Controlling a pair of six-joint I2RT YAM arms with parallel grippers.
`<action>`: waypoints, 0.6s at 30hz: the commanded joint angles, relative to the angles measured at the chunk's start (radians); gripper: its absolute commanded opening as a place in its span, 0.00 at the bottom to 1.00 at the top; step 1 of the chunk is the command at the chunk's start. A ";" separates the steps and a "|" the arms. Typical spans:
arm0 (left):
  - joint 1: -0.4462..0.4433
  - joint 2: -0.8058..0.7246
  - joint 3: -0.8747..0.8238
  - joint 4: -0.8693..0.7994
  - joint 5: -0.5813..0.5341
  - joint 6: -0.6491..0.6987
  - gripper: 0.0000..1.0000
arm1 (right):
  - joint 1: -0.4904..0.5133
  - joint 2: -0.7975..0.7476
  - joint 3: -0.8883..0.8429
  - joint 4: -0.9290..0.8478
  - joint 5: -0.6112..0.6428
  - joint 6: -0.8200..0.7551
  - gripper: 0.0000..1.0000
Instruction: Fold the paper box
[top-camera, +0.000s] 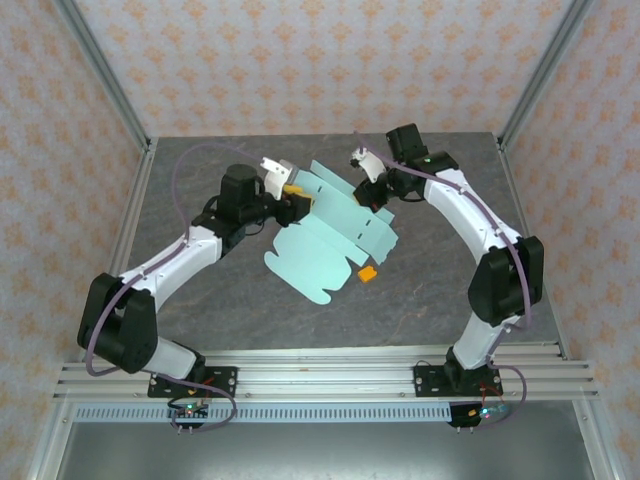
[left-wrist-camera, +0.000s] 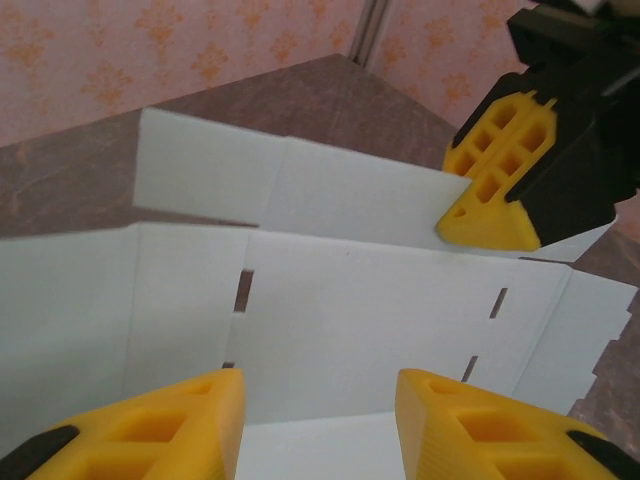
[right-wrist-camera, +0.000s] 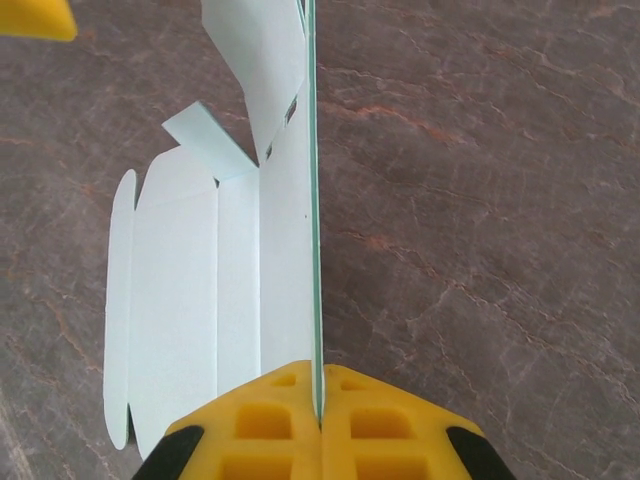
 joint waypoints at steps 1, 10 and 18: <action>0.024 0.042 0.083 -0.087 0.120 0.058 0.45 | 0.010 -0.045 -0.016 0.017 -0.057 -0.067 0.00; 0.090 0.182 0.337 -0.337 0.282 0.148 0.48 | 0.013 -0.060 -0.018 -0.009 -0.073 -0.096 0.00; 0.091 0.288 0.546 -0.562 0.344 0.254 0.52 | 0.014 -0.056 -0.006 -0.034 -0.081 -0.103 0.00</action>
